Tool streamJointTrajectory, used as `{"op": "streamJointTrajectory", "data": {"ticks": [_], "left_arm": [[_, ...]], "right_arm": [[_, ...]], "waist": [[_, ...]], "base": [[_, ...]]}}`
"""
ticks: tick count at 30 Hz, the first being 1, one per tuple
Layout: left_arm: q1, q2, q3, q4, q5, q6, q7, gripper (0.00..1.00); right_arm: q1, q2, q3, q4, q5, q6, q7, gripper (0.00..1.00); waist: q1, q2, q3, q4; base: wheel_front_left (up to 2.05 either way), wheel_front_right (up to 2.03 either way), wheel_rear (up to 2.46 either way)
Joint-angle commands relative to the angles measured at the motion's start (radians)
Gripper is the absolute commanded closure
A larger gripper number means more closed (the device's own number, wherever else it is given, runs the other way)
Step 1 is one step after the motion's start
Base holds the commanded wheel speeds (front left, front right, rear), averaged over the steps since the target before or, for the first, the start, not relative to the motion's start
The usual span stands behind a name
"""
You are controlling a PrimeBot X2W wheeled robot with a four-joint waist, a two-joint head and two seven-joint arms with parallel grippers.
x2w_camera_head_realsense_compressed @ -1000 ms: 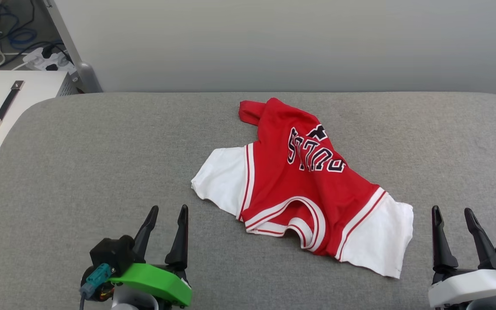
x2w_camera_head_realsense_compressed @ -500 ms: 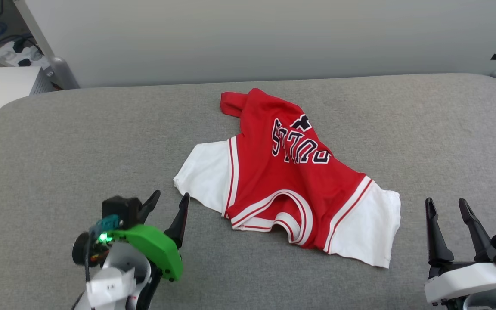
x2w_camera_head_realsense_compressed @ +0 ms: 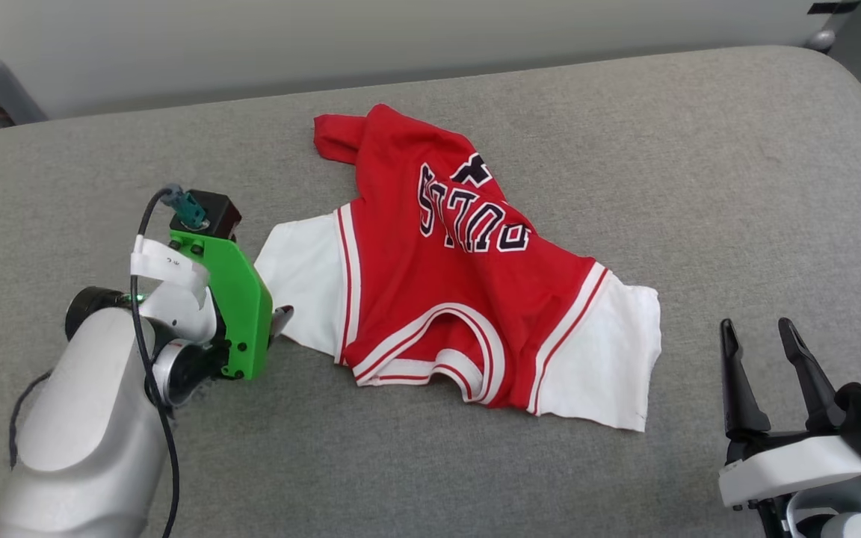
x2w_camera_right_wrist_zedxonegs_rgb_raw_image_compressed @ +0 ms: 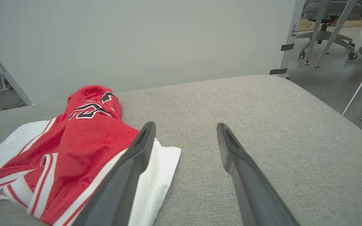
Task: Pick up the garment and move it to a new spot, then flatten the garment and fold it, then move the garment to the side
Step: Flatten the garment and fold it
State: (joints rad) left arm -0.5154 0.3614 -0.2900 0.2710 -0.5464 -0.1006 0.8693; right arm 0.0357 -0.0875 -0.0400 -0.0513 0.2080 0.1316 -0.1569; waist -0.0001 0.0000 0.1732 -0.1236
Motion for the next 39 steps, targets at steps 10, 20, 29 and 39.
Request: {"op": "streamJointTrajectory", "data": {"ticks": [10,20,29,39], "left_arm": [[-0.075,0.040,-0.019,0.147,0.099,0.051,-0.063,0.00],[-0.081,0.038,-0.033,0.297,0.074,0.031,-0.057,1.00],[-0.025,0.031,0.060,0.249,-0.020,0.039,-0.162,1.00],[0.207,0.043,0.151,0.008,-0.099,0.098,-0.216,1.00]], "right_arm": [[-0.038,0.012,0.020,0.027,-0.002,-0.001,-0.021,0.00],[-0.059,0.014,0.029,0.043,-0.001,-0.001,-0.024,0.00],[-0.046,-0.020,0.032,0.073,-0.003,-0.001,0.014,0.00],[0.019,-0.113,0.055,0.036,0.019,-0.001,0.197,0.00]], "waist": [[0.0001,0.0000,0.072,-0.056],[0.0001,0.0000,0.107,-0.059],[0.0001,0.0000,0.038,-0.014],[0.0001,0.0000,-0.048,0.066]], "base": [[0.00,0.00,0.00],[0.00,0.00,0.00],[0.00,0.00,0.00],[0.00,0.00,0.00]]}}
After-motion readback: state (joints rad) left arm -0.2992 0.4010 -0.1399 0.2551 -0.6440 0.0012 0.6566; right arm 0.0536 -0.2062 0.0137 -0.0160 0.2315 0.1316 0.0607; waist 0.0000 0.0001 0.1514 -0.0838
